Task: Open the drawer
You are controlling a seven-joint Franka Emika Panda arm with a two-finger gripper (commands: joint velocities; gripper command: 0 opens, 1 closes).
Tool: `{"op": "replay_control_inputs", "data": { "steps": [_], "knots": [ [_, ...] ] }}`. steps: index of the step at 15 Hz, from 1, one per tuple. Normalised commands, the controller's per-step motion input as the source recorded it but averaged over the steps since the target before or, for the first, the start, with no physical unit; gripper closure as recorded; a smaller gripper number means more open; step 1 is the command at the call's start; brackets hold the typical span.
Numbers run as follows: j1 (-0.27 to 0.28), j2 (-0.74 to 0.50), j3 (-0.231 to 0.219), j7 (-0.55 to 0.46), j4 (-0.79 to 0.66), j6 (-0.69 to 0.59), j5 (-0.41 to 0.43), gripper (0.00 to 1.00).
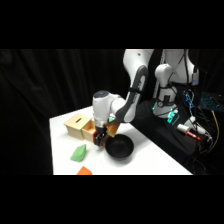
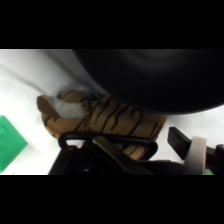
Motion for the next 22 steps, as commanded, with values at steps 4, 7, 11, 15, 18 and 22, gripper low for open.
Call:
{"op": "replay_control_inputs", "data": {
  "steps": [4,7,11,15,18,22],
  "knots": [
    [0.119,-0.24,-0.057,0.13,-0.24,0.07,-0.007,0.00],
    [0.181,-0.33,-0.161,0.23,-0.24,0.01,-0.081,0.00],
    [0.212,-0.38,-0.222,0.30,-0.23,0.00,-0.206,0.00],
    [0.216,-0.38,-0.237,0.37,-0.19,-0.07,-0.348,0.00],
    [0.176,-0.48,-0.201,0.42,-0.17,-0.19,-0.430,0.00],
    [0.017,-0.53,-0.031,0.45,-0.11,-0.28,-0.484,0.00]
  ]
}}
